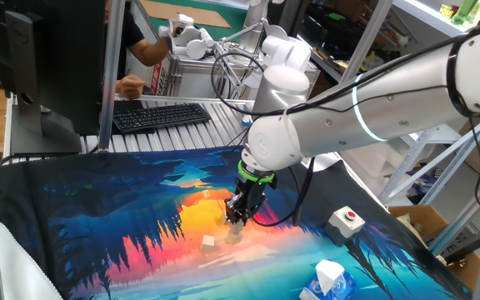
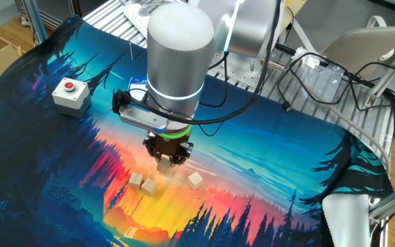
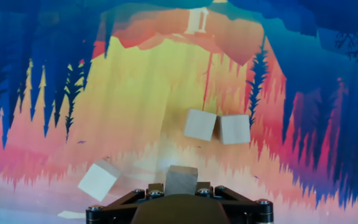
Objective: Stack the blocks in a vertical line of five
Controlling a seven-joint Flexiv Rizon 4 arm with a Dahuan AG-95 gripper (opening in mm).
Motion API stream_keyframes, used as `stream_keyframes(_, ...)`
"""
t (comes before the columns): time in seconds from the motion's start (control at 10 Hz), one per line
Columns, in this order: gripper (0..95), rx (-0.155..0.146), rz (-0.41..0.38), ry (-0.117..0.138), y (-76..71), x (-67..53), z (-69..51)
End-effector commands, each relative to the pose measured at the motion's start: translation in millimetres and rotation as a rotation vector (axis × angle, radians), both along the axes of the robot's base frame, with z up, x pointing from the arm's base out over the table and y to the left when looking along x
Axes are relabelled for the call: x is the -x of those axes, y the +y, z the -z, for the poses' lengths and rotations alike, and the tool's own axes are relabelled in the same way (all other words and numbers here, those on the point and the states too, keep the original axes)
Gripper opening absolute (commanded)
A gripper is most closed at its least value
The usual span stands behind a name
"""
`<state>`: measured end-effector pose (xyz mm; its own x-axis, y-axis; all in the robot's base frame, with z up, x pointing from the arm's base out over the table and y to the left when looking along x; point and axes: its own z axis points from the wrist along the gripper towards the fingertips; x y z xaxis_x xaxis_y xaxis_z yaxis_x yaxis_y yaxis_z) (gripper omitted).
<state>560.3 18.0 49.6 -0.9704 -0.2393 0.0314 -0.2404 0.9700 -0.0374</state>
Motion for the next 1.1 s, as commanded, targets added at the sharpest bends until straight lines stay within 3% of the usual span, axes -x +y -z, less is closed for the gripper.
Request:
stream_keyframes(0.1,0.0,0.001,0.0,0.001,-0.3,0.4,-0.2)
stream_keyframes(1.1,0.0,0.002,0.023,0.002,1.1,7.3,5.6)
